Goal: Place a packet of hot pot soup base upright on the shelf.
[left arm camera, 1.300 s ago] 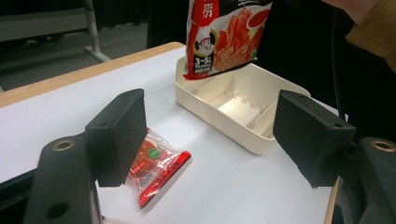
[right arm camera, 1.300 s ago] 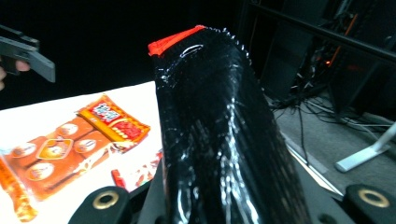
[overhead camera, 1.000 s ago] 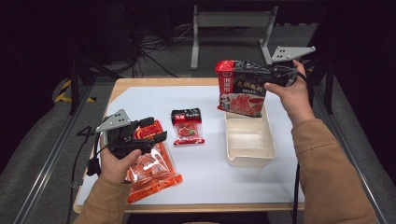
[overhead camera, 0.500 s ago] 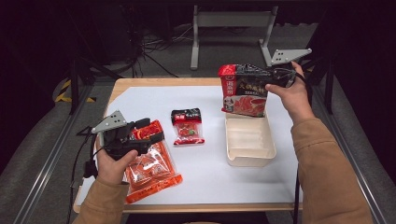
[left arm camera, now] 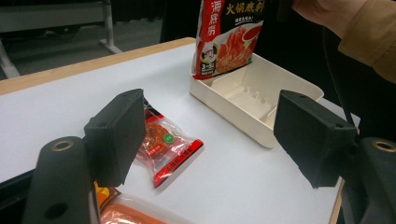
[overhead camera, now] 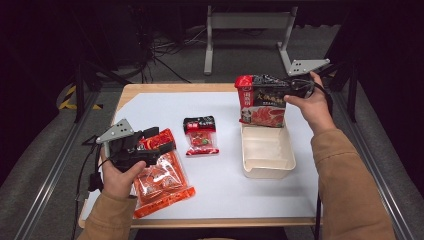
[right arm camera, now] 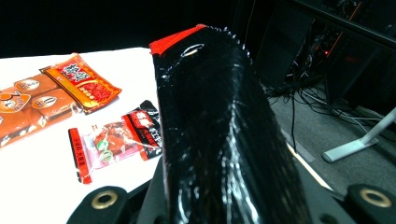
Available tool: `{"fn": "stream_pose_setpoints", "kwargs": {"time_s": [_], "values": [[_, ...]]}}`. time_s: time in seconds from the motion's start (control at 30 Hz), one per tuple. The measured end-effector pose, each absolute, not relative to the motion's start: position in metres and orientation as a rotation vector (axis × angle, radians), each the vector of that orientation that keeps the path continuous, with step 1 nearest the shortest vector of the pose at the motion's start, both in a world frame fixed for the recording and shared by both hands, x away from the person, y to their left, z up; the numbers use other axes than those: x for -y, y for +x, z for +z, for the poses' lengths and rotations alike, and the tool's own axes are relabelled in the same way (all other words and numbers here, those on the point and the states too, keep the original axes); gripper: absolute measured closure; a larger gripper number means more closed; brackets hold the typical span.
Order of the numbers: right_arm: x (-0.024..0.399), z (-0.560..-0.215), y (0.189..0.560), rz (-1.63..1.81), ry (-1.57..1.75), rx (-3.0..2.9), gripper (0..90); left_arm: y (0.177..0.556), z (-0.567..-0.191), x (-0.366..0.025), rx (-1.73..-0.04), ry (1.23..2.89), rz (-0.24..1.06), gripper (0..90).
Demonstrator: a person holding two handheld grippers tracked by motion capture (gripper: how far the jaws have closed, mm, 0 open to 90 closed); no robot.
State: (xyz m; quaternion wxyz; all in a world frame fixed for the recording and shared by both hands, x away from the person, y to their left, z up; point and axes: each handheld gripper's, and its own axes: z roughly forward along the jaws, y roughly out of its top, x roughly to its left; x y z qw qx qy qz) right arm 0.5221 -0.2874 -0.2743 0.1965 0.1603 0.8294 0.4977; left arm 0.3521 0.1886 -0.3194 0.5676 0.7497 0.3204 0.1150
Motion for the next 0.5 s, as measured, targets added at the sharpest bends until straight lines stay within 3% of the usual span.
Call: {"fn": "stream_pose_setpoints", "kwargs": {"time_s": [0.5], "values": [[0.288, -0.291, 0.522, 1.405, 0.503, -2.314, 76.5, 0.356, -0.320, -0.186, -0.748, 1.766, 0.260, 25.6]]}}
